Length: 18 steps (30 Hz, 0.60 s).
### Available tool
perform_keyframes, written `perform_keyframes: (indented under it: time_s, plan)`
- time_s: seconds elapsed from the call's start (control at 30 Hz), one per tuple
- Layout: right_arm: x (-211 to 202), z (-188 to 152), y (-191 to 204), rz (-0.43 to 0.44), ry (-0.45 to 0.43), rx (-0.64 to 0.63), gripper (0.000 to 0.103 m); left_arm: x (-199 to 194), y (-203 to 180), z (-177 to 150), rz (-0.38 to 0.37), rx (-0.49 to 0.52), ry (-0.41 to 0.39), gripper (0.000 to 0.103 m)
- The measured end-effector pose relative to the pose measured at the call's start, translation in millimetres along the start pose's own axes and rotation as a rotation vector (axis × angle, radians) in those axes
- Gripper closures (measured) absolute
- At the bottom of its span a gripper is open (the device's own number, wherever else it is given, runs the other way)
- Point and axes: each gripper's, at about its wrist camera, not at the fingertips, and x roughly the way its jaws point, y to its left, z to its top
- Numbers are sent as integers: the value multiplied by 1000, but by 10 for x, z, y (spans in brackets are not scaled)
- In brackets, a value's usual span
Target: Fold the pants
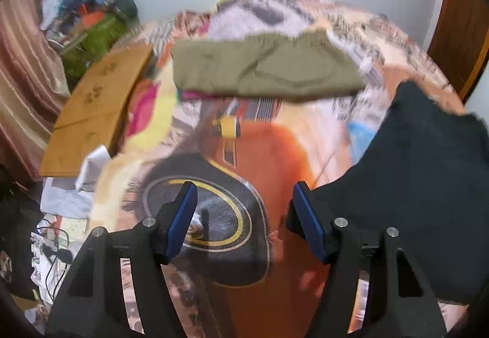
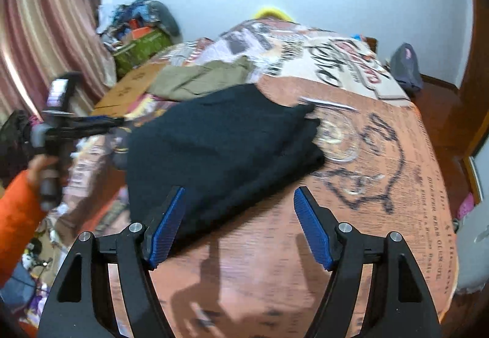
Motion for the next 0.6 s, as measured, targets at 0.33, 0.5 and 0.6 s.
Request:
perform_keyframes:
  time_s: [0.33,0.5,0.6]
  plan:
    - [557,-238,270,35,109,-88,32,166,-35,-308,-93,-11,95,40]
    - [562,-195,13,8,141,-129,32,20,-173,-466,-93,38,100,40]
    - [563,-164,-218,12,161,-96,31,-120,-200,-526,-105,30,90,40]
